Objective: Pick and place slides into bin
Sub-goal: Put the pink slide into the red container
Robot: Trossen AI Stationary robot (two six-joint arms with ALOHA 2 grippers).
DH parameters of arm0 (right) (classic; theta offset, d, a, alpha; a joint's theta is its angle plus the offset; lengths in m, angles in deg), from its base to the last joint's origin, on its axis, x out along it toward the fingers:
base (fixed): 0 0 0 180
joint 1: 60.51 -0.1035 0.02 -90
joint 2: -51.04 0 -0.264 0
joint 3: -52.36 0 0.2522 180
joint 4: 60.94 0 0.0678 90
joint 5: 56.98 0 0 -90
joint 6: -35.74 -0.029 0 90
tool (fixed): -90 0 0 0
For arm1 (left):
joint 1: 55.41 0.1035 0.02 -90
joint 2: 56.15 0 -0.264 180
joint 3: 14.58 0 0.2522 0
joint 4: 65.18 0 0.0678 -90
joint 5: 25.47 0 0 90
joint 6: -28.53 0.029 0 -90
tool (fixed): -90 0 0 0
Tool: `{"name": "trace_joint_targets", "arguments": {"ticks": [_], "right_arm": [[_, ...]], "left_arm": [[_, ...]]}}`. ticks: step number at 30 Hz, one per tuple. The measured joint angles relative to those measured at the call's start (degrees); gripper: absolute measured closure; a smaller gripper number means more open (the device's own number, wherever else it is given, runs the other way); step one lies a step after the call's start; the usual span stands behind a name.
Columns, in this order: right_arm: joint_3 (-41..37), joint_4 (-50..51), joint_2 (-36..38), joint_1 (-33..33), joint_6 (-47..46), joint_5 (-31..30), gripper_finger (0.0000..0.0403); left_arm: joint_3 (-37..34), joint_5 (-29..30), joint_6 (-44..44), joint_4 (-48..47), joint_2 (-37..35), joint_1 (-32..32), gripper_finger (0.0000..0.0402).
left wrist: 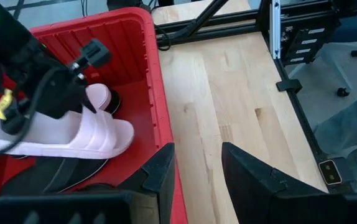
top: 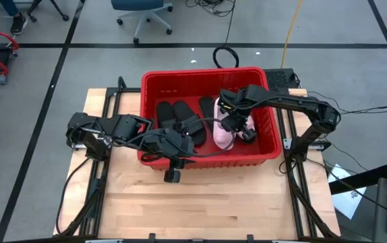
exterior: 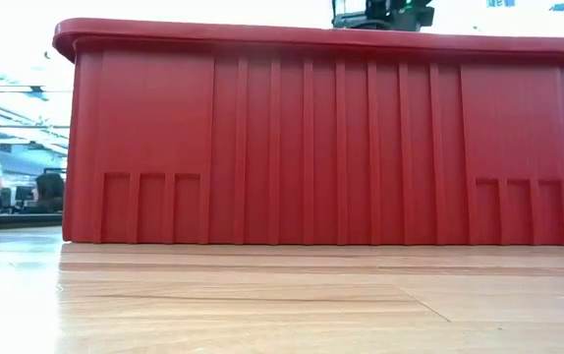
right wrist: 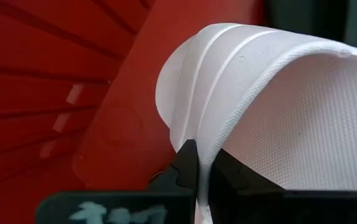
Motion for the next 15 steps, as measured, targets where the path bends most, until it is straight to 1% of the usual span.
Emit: {"name": "trace_joint_targets", "arguments": {"ticks": [3, 9, 12, 15], "right_arm": [[0.0, -0.21, -2.24, 0.0, 2.11, -0.75, 0.0399], [0.0, -1.05, -4.97, -0.02, 5.76, -8.73, 0.0399], [0.0, -0.98, -5.73, 0.04, 8.08, -10.28, 0.0399], [0.0, -1.45, -6.41, 0.09, 10.1, -10.53, 0.0399]], "left_arm": [[0.0, 0.0, -0.02, -0.01, 0.0, 0.41, 0.0273], [0.0, 0.02, 0.02, -0.01, 0.0, 0.53, 0.0273], [0.0, 0.02, 0.03, -0.01, 0.0, 0.52, 0.0273], [0.0, 0.02, 0.04, -0.01, 0.0, 0.53, 0.0273]]}}
